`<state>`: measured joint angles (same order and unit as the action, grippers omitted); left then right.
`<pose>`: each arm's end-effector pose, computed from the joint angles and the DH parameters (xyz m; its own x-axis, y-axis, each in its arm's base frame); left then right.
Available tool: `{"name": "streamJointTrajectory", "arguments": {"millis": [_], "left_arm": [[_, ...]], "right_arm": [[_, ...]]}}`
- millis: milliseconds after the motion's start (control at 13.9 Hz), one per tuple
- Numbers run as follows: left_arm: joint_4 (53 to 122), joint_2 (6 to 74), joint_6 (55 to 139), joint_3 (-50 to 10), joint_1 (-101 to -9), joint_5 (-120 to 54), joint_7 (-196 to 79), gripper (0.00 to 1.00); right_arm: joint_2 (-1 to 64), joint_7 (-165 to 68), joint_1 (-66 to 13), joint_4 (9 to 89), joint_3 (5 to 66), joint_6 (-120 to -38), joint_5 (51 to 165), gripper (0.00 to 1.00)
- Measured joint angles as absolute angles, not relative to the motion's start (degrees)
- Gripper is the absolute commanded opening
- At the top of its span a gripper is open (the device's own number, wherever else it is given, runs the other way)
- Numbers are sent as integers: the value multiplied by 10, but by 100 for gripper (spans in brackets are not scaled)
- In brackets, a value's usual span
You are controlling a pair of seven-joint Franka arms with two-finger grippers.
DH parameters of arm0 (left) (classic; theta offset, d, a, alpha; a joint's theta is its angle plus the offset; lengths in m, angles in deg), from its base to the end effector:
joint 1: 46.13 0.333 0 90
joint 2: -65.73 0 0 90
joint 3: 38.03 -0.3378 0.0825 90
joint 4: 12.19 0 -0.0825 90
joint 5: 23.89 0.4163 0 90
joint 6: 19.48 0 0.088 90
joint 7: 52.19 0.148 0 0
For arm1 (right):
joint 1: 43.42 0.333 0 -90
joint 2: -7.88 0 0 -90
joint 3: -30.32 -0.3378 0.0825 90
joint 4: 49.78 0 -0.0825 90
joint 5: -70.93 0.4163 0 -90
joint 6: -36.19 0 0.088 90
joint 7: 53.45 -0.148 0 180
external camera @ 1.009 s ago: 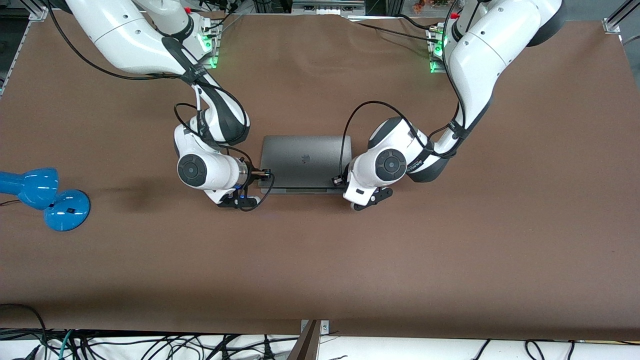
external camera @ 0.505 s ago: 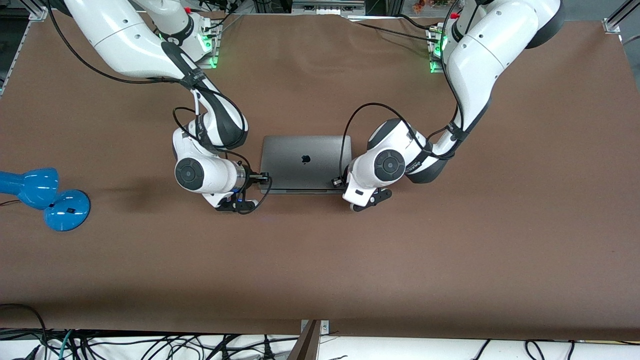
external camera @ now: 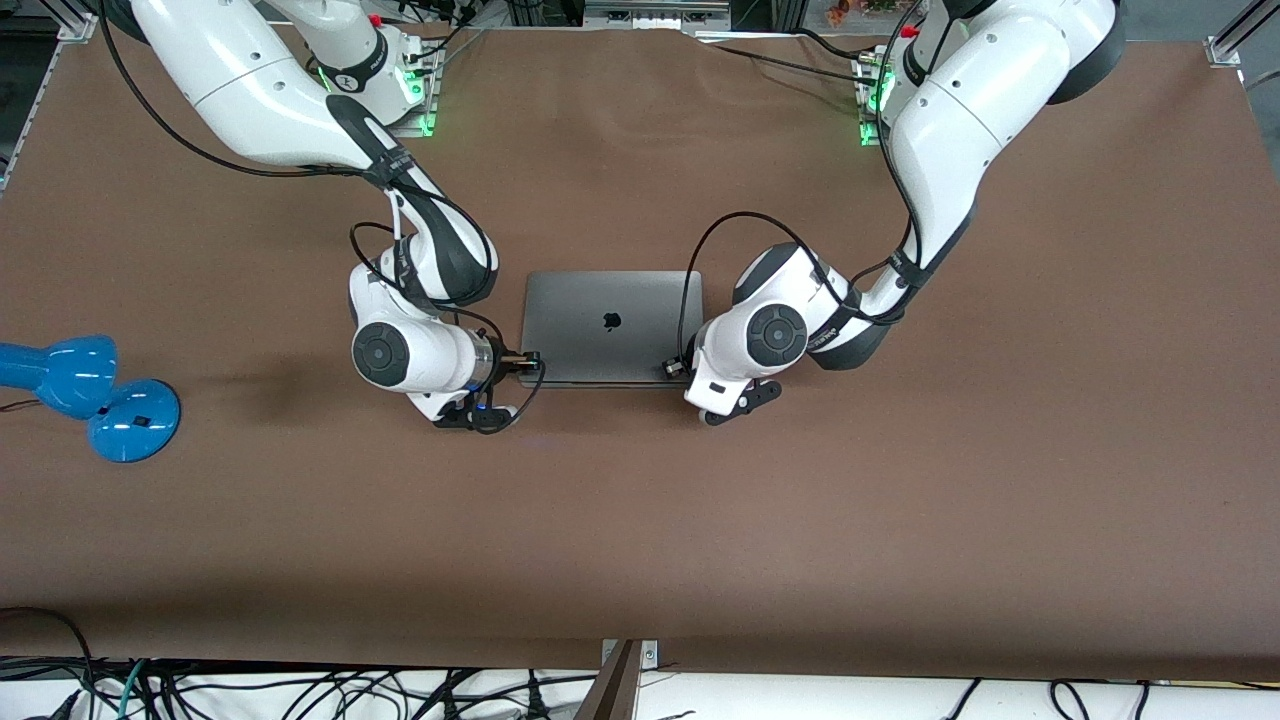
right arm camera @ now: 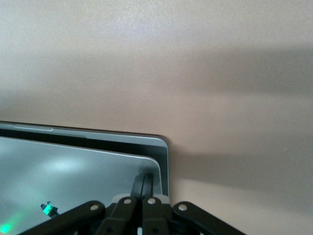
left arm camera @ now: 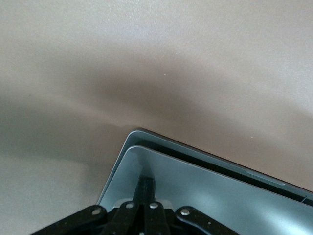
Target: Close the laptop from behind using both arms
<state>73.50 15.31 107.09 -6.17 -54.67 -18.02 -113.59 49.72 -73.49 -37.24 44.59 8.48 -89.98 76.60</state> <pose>0.6051 -0.4345 0.1548 0.8554 0.4070 -0.3203 0.4607 -0.8805 0.1117 0.6278 0.3199 0.1585 0.9679 0.0330 -0.2492 -0.0301 -0.9690 -0.2451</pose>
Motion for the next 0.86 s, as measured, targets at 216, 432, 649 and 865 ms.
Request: {"name": "streamJointTrajectory", "arguments": {"millis": [216,432,649,865], "left_arm": [[734,151,1073,-66,-551,-180,-1136,0],[734,150,1074,-69,-553,-180,-1136,0],[734,148,1079,-78,-559,-180,-1136,0],[734,146,1083,-83,-563,-180,-1136,0]], "right_arm": [[506,-734,-372,445,85,-911,766,0],[512,-734,-369,445,85,-923,766,0],[522,-734,-368,445,85,-936,766,0],[522,-734,-368,443,85,-936,766,0]]}}
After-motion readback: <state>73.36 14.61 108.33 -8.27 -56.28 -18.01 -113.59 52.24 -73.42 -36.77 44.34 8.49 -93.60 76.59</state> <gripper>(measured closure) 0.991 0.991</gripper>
